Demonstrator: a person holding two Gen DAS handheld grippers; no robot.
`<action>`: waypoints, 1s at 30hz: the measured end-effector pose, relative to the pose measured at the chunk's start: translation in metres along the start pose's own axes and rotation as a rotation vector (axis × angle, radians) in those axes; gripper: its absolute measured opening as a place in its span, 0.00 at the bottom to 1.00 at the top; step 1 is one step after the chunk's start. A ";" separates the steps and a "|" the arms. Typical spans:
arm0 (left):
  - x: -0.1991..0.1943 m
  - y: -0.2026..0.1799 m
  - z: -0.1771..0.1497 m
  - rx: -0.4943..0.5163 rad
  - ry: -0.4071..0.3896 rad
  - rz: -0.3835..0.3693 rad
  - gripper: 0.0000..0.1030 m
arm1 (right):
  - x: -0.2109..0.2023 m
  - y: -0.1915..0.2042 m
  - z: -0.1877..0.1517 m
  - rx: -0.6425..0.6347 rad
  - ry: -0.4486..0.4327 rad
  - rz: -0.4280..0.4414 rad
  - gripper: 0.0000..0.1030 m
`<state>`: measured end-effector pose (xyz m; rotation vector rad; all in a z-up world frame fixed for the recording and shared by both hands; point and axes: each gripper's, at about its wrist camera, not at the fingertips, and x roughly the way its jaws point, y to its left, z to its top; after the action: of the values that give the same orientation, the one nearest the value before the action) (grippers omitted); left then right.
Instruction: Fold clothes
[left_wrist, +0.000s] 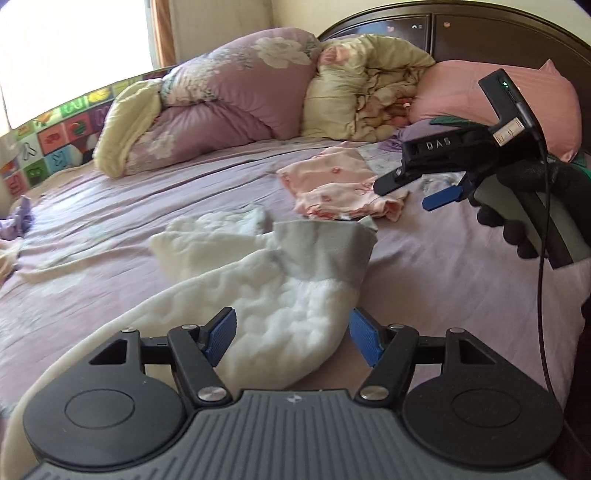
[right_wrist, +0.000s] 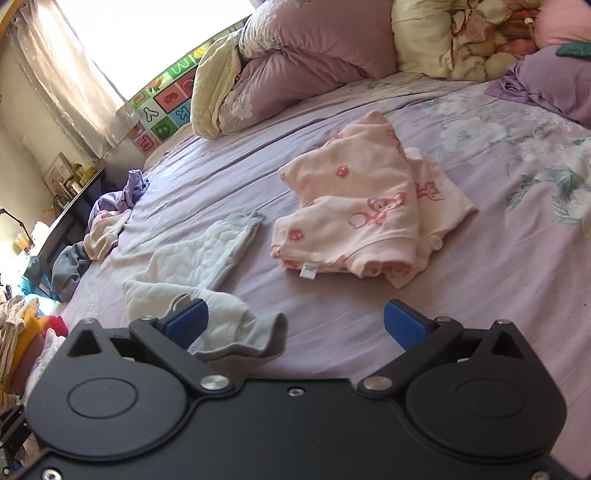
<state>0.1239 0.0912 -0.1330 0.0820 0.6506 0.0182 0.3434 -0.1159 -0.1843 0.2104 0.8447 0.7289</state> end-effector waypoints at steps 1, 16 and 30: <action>0.015 0.005 0.008 0.010 0.006 -0.009 0.65 | 0.002 0.000 -0.002 -0.023 0.008 -0.017 1.00; 0.024 0.035 0.015 0.225 0.179 -0.131 0.08 | 0.030 -0.009 -0.021 -0.074 0.064 0.093 1.00; -0.131 -0.025 -0.135 0.100 0.201 -0.070 0.32 | 0.016 0.016 -0.021 -0.007 0.113 0.345 1.00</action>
<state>-0.0624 0.0706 -0.1631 0.1549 0.8553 -0.0739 0.3269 -0.0956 -0.2006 0.3157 0.9242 1.0740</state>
